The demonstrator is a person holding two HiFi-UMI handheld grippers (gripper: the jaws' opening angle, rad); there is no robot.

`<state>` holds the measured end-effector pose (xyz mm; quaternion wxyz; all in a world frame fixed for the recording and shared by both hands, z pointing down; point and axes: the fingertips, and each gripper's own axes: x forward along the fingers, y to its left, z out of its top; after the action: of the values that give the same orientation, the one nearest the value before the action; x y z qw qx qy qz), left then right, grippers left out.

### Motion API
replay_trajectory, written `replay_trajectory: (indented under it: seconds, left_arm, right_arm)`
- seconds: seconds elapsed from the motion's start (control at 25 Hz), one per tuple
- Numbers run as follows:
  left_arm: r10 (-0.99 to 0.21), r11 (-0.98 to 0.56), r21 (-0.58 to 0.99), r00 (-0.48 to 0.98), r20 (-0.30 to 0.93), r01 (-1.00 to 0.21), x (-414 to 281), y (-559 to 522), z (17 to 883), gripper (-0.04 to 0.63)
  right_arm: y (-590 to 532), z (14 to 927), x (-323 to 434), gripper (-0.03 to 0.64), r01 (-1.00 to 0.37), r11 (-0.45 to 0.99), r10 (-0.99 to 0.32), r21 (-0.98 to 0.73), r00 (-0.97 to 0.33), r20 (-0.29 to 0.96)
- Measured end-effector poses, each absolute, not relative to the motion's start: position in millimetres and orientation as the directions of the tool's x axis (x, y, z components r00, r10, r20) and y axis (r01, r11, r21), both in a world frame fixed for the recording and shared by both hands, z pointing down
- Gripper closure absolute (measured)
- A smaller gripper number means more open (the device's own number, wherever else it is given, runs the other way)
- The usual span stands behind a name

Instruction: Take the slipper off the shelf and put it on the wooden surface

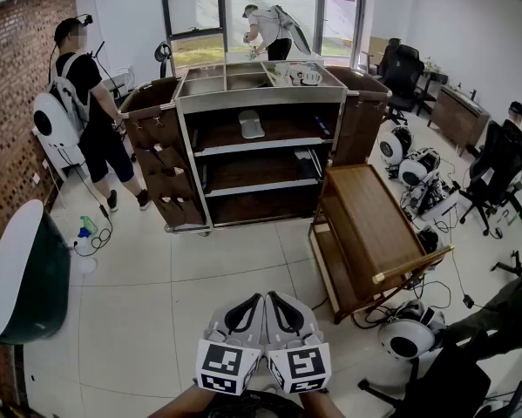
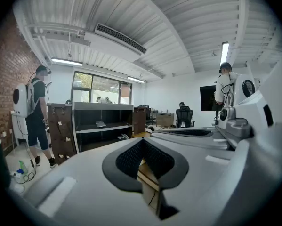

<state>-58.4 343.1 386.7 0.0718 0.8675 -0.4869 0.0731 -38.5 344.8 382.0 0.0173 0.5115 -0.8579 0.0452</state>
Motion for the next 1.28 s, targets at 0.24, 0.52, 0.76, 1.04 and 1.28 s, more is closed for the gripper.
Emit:
replay_trajectory:
  seconds: [0.24, 0.52, 0.76, 1.04, 1.28]
  left_arm:
    - [-0.836, -0.515, 0.061, 0.517, 0.183, -0.855, -64, 303, 395, 0.591]
    - [-0.825, -0.530, 0.088, 0.537, 0.175, -0.843, -76, 231, 398, 0.591]
    - [-0.811, -0.547, 0.099, 0.556, 0.182, -0.831, -99, 166, 392, 0.591]
    - [-0.805, -0.550, 0.120, 0.563, 0.186, -0.826, -132, 101, 389, 0.589]
    - [-0.798, -0.556, 0.143, 0.574, 0.184, -0.819, -163, 53, 391, 0.591]
  right_arm:
    - [305, 387, -45, 0.617, -0.875, 0.484, -0.872, -0.022, -0.484, 0.075]
    - [233, 389, -57, 0.617, -0.881, 0.474, -0.877, 0.000, -0.472, 0.088]
    - [170, 381, -79, 0.617, -0.893, 0.451, -0.889, 0.015, -0.447, 0.102]
    - [107, 381, -106, 0.617, -0.899, 0.437, -0.893, 0.011, -0.432, 0.123]
    - [61, 381, -141, 0.617, -0.898, 0.439, -0.891, 0.028, -0.431, 0.145]
